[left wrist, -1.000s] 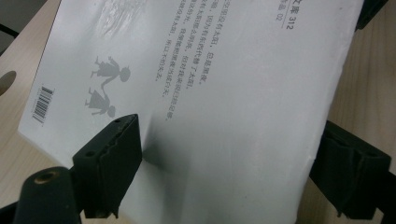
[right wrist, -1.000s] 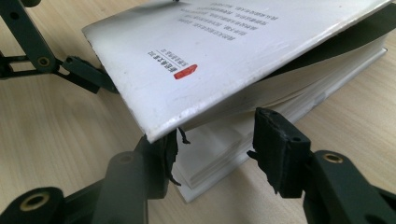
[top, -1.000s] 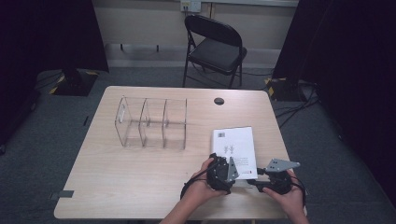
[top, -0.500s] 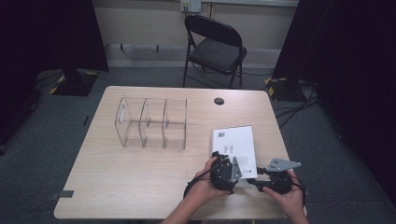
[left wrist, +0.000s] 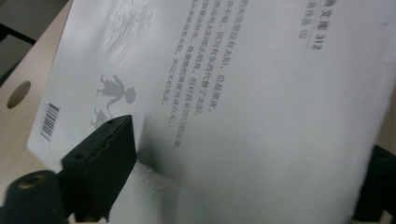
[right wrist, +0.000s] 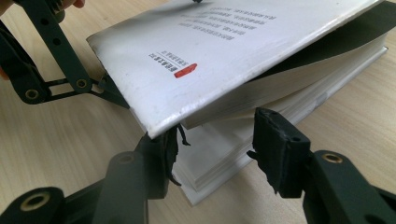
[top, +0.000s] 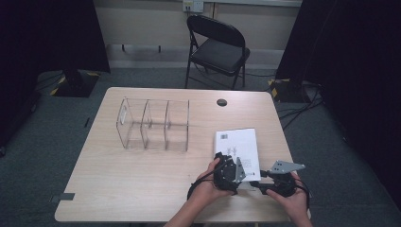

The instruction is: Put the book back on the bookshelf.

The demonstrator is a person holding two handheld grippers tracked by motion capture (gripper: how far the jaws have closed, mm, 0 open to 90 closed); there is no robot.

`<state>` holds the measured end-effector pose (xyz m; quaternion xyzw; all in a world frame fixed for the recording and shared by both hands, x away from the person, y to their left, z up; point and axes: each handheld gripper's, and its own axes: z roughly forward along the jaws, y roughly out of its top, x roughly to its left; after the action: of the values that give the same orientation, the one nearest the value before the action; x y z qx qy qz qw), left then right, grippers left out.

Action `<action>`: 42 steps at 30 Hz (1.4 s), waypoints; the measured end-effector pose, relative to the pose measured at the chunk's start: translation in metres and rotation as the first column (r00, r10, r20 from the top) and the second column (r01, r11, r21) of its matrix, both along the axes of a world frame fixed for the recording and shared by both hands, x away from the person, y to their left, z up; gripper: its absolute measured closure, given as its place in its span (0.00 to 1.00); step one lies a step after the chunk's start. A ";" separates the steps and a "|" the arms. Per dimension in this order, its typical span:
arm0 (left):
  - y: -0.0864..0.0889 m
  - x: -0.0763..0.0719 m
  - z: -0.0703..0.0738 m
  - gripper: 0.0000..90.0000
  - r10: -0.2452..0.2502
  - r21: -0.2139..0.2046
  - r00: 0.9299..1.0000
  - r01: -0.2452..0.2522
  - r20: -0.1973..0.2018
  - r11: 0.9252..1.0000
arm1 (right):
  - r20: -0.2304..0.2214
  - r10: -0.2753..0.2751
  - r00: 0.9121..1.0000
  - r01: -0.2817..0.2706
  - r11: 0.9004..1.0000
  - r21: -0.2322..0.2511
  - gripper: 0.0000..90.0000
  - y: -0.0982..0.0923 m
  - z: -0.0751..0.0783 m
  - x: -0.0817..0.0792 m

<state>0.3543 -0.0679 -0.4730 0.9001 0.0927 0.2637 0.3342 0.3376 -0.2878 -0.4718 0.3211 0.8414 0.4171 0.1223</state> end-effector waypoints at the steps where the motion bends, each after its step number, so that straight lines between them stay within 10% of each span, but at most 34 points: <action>1: 0.000 -0.003 -0.001 0.19 0.000 -0.001 1.000 0.000 0.020 1.000 | 0.001 -0.001 1.000 0.001 1.000 -0.004 0.56 0.000 0.000 0.000; 8: 0.003 -0.006 0.000 0.31 -0.036 0.033 0.997 0.034 0.065 0.999 | -0.011 -0.002 1.000 0.003 0.999 0.051 0.50 -0.004 -0.002 0.000; 25: 0.006 -0.005 0.003 0.33 -0.051 0.043 0.997 0.048 0.060 0.998 | -0.039 0.057 0.998 -0.059 0.996 -0.062 0.34 -0.007 -0.023 0.000; 42: 0.007 0.001 0.032 0.44 -0.014 0.078 0.999 0.018 -0.047 0.997 | 0.003 0.115 0.993 -0.114 0.990 -0.087 0.26 -0.005 -0.027 0.000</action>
<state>0.3548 -0.0610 -0.4409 0.9192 0.0826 0.2433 0.2984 0.3378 -0.2925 -0.4985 0.2652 0.8752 0.3879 0.1152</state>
